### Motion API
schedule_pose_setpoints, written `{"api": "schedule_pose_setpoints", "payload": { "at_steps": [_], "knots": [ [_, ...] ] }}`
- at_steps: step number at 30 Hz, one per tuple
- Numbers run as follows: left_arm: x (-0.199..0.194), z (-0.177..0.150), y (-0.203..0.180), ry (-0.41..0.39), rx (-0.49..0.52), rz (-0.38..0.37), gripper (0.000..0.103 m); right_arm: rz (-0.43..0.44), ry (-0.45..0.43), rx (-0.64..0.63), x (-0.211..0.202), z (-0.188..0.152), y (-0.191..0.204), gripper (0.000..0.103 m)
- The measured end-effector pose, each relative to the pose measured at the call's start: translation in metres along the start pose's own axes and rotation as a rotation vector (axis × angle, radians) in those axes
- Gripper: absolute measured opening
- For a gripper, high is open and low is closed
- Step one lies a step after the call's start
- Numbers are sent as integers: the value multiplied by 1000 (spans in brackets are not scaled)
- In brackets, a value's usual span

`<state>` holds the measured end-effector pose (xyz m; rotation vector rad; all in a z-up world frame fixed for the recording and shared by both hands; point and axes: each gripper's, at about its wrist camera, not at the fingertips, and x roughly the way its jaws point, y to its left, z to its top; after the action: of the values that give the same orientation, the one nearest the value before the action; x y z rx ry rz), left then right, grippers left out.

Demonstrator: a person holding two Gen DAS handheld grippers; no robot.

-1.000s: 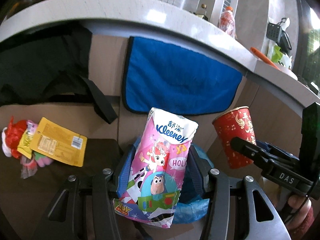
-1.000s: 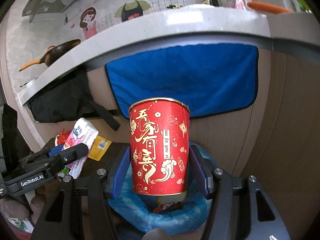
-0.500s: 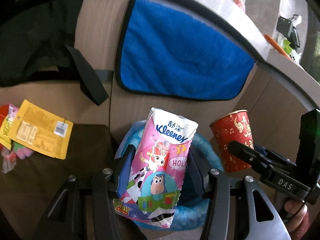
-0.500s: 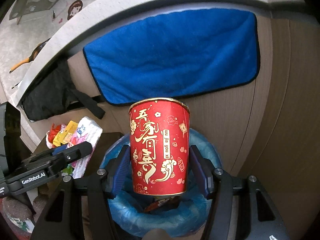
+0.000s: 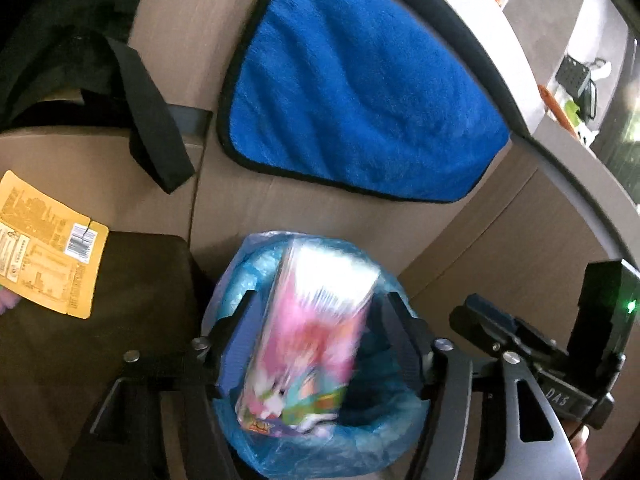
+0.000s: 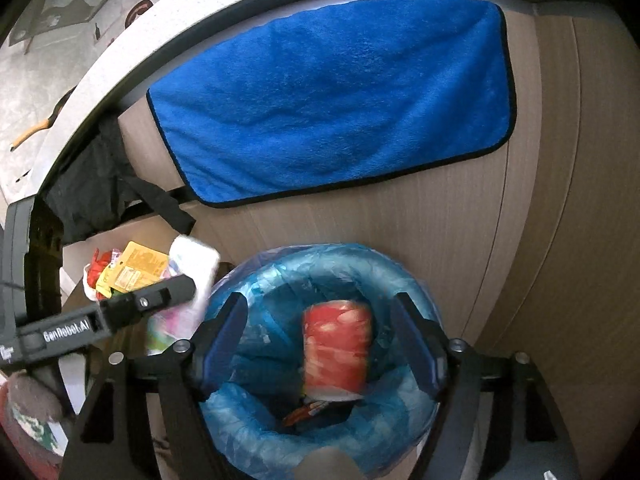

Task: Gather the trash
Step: 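Carry the tissue pack and red cup over the blue bin and release both, then move both tools back over the remaining trash on the table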

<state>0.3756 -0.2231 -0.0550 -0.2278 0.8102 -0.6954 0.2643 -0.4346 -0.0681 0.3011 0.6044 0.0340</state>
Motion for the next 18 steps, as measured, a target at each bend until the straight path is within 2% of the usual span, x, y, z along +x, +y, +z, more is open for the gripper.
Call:
{"api": "schedule_pose_setpoints", "payload": {
  "at_steps": [7, 10, 12, 16, 18],
  "knots": [
    [-34, 10, 12, -56, -9, 19, 69, 1, -7, -8, -12, 2, 10, 71],
    [-54, 10, 21, -86, -7, 54, 76, -7, -26, -27, -23, 2, 20, 71],
    [-72, 6, 31, -113, -5, 100, 80, -6, -36, -40, -29, 3, 28, 71],
    [-111, -6, 53, -161, 16, 217, 80, 20, -50, -69, -40, 3, 54, 71],
    [-132, -13, 72, -171, 21, 292, 89, 33, -47, -87, -42, 4, 70, 71]
  ]
}}
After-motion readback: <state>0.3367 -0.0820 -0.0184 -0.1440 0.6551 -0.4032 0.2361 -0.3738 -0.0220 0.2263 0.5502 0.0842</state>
